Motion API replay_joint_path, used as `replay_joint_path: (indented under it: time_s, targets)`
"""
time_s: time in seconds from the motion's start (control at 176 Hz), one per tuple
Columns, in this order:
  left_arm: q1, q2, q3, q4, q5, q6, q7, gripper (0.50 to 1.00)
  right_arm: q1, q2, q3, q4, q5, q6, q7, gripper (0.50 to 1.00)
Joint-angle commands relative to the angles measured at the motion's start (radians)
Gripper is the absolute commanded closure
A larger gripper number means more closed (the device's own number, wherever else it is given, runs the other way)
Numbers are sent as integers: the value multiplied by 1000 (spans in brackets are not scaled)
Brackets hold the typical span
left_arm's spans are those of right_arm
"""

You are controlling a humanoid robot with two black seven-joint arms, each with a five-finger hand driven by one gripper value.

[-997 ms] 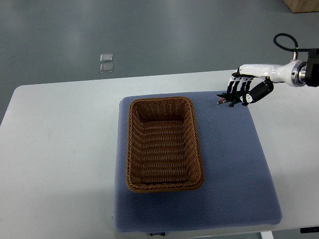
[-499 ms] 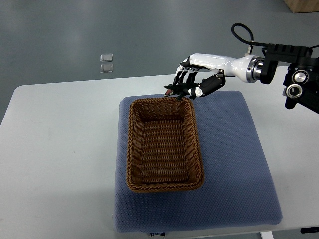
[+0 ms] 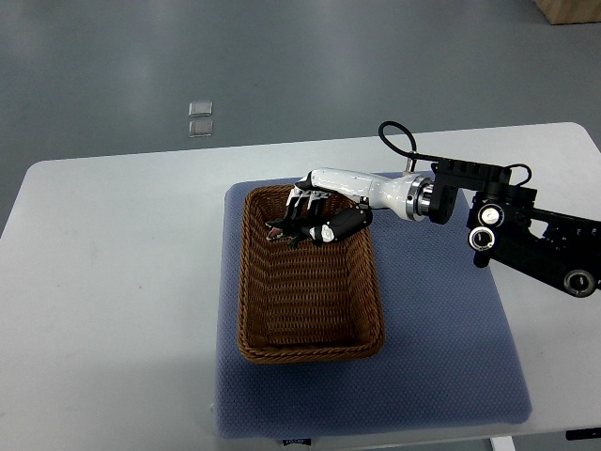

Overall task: Place crocodile in brown basket with right hand
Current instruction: 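Lower the held crocodile into the basket and open the right hand, then raise the open right hand up away from the basket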

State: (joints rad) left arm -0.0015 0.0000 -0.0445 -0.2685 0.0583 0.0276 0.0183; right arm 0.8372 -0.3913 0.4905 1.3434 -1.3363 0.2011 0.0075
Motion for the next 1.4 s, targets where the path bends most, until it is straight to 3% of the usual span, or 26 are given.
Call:
replay_joint_path:
  time_s: [0.0, 0.81, 0.884, 0.969, 1.071, 1.394]
  targets:
    - [0, 0, 0, 0, 0, 0, 0, 500, -18, 19, 2, -13, -1, -17, 0, 932]
    - [0, 0, 0, 0, 0, 0, 0, 500, -99, 91, 2, -64, -11, -48, 6, 887]
    - [0, 0, 0, 0, 0, 0, 0, 500, -99, 85, 8, -64, -9, -48, 8, 838]
    - [0, 0, 0, 0, 0, 0, 0, 500, -96, 80, 37, -64, 8, -49, 9, 701]
    - [0, 0, 2, 0, 0, 0, 0, 500, -102, 89, 132, -64, 23, -45, 9, 605]
    - [0, 0, 0, 0, 0, 0, 0, 500, -184, 115, 375, -92, 399, -49, 9, 595]
